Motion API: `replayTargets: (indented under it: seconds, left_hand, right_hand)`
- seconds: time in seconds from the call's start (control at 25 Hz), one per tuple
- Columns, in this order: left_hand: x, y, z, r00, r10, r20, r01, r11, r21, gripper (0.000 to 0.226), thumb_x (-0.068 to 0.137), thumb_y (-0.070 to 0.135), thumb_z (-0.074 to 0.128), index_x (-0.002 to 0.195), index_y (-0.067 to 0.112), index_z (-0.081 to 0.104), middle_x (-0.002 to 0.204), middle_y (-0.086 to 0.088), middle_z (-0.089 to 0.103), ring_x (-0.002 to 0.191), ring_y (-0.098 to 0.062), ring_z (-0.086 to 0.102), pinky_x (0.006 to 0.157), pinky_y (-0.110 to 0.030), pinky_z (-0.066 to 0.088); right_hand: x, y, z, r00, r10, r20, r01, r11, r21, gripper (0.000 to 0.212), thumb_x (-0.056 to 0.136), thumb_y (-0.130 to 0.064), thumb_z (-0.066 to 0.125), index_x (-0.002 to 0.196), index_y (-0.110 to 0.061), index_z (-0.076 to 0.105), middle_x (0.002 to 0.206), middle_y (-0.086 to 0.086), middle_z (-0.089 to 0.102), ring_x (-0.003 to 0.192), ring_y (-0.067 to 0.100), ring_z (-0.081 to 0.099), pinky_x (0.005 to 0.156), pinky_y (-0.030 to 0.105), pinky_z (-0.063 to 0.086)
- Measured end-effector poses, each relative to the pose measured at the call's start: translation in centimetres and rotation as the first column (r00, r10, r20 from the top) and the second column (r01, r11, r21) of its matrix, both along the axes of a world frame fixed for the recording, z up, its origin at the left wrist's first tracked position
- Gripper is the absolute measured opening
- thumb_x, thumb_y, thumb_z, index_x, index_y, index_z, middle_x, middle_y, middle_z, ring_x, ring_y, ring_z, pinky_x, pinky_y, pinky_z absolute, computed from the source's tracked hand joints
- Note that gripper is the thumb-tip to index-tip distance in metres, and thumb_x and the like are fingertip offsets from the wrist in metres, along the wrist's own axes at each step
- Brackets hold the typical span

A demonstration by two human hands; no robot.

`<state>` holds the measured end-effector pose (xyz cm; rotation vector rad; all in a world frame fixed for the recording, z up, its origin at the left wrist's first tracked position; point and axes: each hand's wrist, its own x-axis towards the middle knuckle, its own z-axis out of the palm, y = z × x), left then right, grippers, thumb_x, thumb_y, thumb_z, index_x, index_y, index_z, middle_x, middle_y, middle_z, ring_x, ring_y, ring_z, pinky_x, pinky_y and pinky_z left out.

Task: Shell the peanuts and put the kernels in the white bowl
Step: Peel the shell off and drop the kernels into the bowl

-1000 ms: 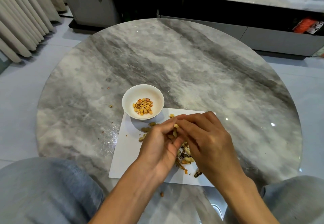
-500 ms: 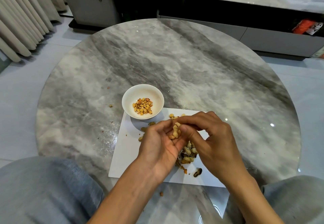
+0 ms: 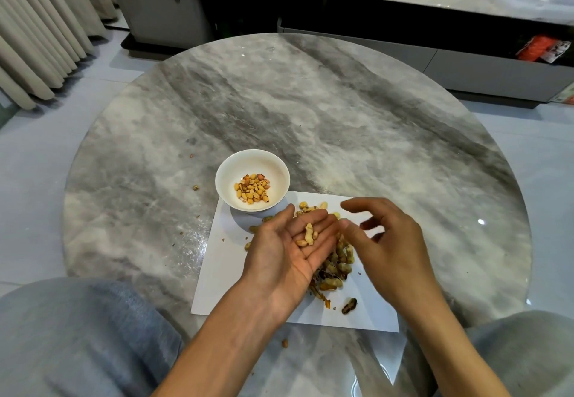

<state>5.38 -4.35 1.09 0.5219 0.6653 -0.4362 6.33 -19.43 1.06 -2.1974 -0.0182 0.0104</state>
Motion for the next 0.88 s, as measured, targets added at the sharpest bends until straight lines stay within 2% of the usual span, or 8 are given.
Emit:
replayTargets:
  seconds: [0.04, 0.16, 0.36, 0.44, 0.56, 0.64, 0.76, 0.88]
  left_hand:
    - [0.0, 0.0, 0.0, 1.000, 0.001, 0.000, -0.001, 1.000, -0.011, 0.049, 0.102, 0.034, 0.045, 0.119, -0.008, 0.065, 0.114, -0.022, 0.071, 0.106, -0.028, 0.070, 0.101, -0.037, 0.050]
    - [0.0, 0.0, -0.1, 1.000, -0.012, 0.016, 0.012, 1.000, -0.020, 0.050, 0.101, 0.037, 0.046, 0.120, -0.004, 0.067, 0.107, -0.015, 0.072, 0.096, -0.022, 0.071, 0.093, -0.030, 0.053]
    - [-0.1, 0.0, 0.3, 0.997, -0.048, 0.055, 0.050, 0.998, -0.035, 0.052, 0.101, 0.040, 0.044, 0.117, -0.003, 0.068, 0.096, -0.014, 0.073, 0.088, -0.019, 0.073, 0.080, -0.027, 0.059]
    - [-0.1, -0.1, 0.3, 0.997, -0.046, 0.056, 0.048, 0.998, -0.035, 0.050, 0.100, 0.040, 0.046, 0.117, -0.002, 0.067, 0.094, -0.014, 0.073, 0.085, -0.020, 0.073, 0.077, -0.028, 0.059]
    - [-0.1, -0.1, 0.3, 0.998, -0.019, 0.057, 0.023, 0.998, -0.060, 0.043, 0.100, 0.036, 0.048, 0.113, -0.001, 0.067, 0.098, -0.016, 0.073, 0.088, -0.023, 0.073, 0.083, -0.030, 0.056]
    - [-0.1, 0.0, 0.3, 0.998, -0.012, 0.062, 0.017, 0.997, -0.074, 0.036, 0.097, 0.021, 0.050, 0.116, -0.004, 0.065, 0.107, -0.021, 0.072, 0.092, -0.027, 0.073, 0.084, -0.031, 0.058]
    - [-0.2, -0.1, 0.0, 0.997, -0.026, 0.070, 0.030, 0.998, -0.057, 0.039, 0.091, -0.008, 0.041, 0.126, -0.007, 0.058, 0.111, -0.026, 0.070, 0.088, -0.030, 0.074, 0.071, -0.030, 0.062]
    - [-0.2, -0.3, -0.4, 0.995, -0.056, 0.080, 0.057, 0.998, -0.010, 0.047, 0.092, -0.015, 0.033, 0.134, -0.006, 0.052, 0.114, -0.027, 0.069, 0.092, -0.028, 0.074, 0.076, -0.030, 0.062]
  right_hand:
    - [-0.1, 0.2, -0.3, 0.987, 0.126, 0.096, -0.114, 0.986, -0.121, 0.023, 0.092, -0.019, 0.069, 0.111, -0.033, 0.070, 0.106, -0.020, 0.064, 0.093, 0.002, 0.058, 0.077, 0.021, 0.046]
    - [-0.3, 0.9, -1.2, 0.910, 0.383, 0.160, -0.326, 0.898, -0.296, 0.033, 0.092, -0.017, 0.064, 0.119, -0.037, 0.067, 0.114, -0.016, 0.059, 0.098, 0.009, 0.052, 0.078, 0.023, 0.045]
    - [0.1, 0.7, -1.1, 0.897, 0.382, 0.222, -0.303, 0.897, -0.322, 0.013, 0.090, -0.019, 0.067, 0.099, -0.027, 0.072, 0.100, -0.014, 0.064, 0.086, 0.013, 0.049, 0.071, 0.026, 0.045]
    - [0.0, 0.7, -0.9, 0.887, 0.425, 0.179, -0.357, 0.878, -0.318, 0.023, 0.091, -0.017, 0.066, 0.109, -0.033, 0.069, 0.100, -0.019, 0.063, 0.087, 0.006, 0.046, 0.075, 0.018, 0.040]
    - [-0.1, 0.8, -0.6, 0.905, 0.392, 0.167, -0.344, 0.904, -0.254, 0.036, 0.089, -0.016, 0.070, 0.112, -0.043, 0.063, 0.094, -0.023, 0.059, 0.087, 0.003, 0.050, 0.075, 0.012, 0.037]
    - [-0.2, 0.7, -0.6, 0.934, 0.305, 0.185, -0.262, 0.938, -0.225, 0.030, 0.085, -0.019, 0.076, 0.103, -0.042, 0.066, 0.090, -0.019, 0.058, 0.085, 0.004, 0.053, 0.072, 0.016, 0.038]
    - [-0.1, 0.6, -0.7, 0.967, 0.226, 0.120, -0.197, 0.957, -0.212, 0.014, 0.083, -0.021, 0.079, 0.091, -0.032, 0.076, 0.084, -0.014, 0.060, 0.080, 0.004, 0.054, 0.068, 0.020, 0.038]
    - [-0.2, 0.5, -0.8, 0.979, 0.202, 0.007, -0.194, 0.949, -0.248, 0.009, 0.089, -0.025, 0.073, 0.094, -0.032, 0.077, 0.086, -0.012, 0.061, 0.083, 0.006, 0.052, 0.068, 0.019, 0.035]
